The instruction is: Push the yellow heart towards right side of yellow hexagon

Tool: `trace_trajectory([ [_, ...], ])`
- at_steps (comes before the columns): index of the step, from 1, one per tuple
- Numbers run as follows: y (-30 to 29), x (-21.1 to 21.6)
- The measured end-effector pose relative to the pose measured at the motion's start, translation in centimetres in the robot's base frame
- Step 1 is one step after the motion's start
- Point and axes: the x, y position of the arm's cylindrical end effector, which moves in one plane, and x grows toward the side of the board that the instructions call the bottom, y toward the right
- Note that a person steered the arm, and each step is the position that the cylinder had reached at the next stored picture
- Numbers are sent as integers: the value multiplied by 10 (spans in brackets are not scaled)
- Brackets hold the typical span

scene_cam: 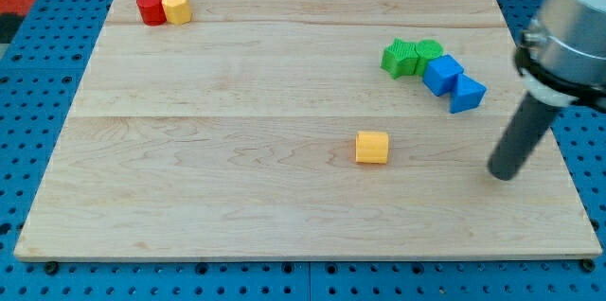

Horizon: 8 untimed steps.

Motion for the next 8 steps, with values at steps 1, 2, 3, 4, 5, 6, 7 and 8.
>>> trace_trajectory([
  [1, 22, 2],
  [2, -119, -31],
  [3, -235, -66],
  [4, -273, -78],
  [5, -211, -45],
  [6, -222, 22],
  [7, -326, 13],
  [8, -372, -40],
])
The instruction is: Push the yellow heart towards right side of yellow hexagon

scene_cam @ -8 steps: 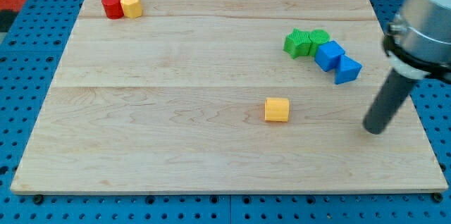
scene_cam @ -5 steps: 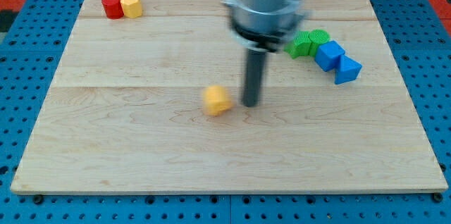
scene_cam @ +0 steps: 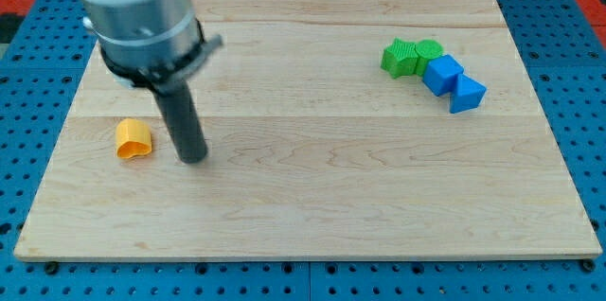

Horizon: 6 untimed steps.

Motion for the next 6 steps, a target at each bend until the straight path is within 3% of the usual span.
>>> trace_trajectory([
  [1, 21, 23],
  [3, -26, 110],
  [4, -64, 102],
  [6, -64, -1],
])
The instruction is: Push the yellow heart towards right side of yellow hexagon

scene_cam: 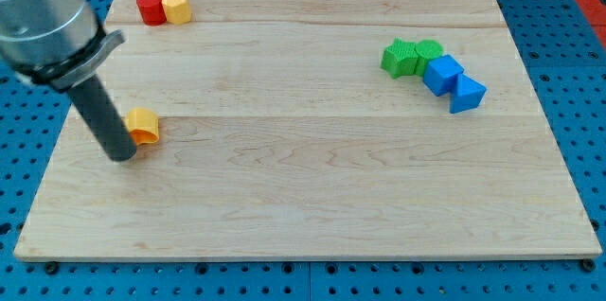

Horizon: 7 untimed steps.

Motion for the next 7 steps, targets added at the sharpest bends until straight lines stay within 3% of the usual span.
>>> trace_trajectory([
  [2, -1, -106],
  [3, 43, -107],
  [4, 60, -78],
  [7, 63, -192],
])
